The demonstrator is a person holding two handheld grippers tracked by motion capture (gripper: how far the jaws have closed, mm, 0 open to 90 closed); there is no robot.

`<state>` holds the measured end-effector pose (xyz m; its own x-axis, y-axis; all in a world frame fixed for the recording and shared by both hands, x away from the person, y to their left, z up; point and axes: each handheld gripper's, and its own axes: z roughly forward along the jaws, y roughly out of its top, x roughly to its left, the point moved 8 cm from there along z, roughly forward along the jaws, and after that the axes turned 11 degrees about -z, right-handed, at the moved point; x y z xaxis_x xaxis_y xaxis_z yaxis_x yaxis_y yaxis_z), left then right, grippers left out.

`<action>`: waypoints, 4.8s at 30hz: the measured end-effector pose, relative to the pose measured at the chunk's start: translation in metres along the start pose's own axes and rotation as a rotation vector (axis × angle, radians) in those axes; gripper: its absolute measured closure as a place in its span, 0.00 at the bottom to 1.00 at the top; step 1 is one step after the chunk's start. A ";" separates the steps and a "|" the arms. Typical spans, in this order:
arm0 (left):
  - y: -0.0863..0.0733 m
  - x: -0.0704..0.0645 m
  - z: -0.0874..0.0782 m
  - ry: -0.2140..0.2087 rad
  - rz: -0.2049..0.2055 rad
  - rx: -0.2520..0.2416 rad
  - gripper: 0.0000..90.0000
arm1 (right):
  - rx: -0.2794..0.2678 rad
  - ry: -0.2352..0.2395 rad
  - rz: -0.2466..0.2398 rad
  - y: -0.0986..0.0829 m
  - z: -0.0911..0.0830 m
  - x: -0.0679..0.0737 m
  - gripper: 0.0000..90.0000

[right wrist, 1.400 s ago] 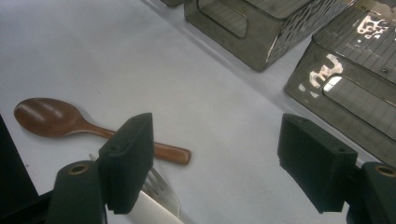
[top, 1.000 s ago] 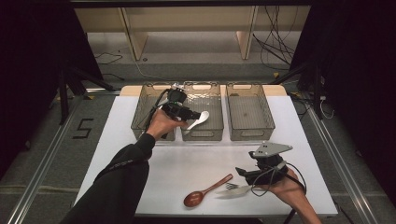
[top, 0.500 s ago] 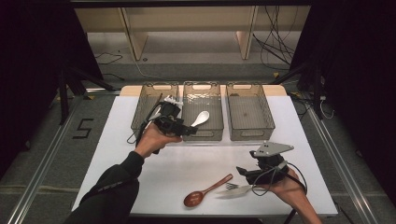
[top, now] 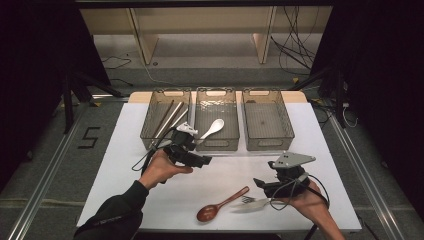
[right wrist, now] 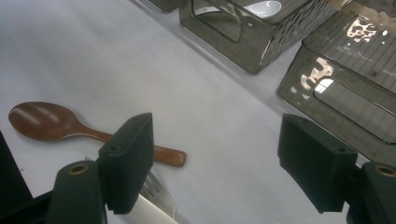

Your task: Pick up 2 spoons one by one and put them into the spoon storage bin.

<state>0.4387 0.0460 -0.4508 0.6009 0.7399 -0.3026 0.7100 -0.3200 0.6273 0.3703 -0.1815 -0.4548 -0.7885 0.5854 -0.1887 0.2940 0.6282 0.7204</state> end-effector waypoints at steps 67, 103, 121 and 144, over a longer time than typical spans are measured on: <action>-0.096 -0.062 0.064 -0.032 0.291 0.349 0.83 | 0.018 0.009 -0.008 -0.002 0.002 0.002 0.31; -0.086 -0.048 0.055 -0.021 0.282 0.389 0.89 | 0.016 0.006 -0.010 -0.002 0.002 0.001 0.31; -0.073 -0.034 0.044 -0.014 0.237 0.337 0.90 | 0.013 0.006 -0.008 -0.002 0.001 0.001 0.31; 0.032 -0.002 0.005 -0.013 0.079 0.087 0.90 | 0.008 0.005 0.000 -0.001 0.001 0.001 0.31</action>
<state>0.4620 0.0311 -0.4340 0.6607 0.7027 -0.2638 0.6886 -0.4277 0.5855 0.3698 -0.1815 -0.4565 -0.7914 0.5825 -0.1854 0.2980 0.6324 0.7150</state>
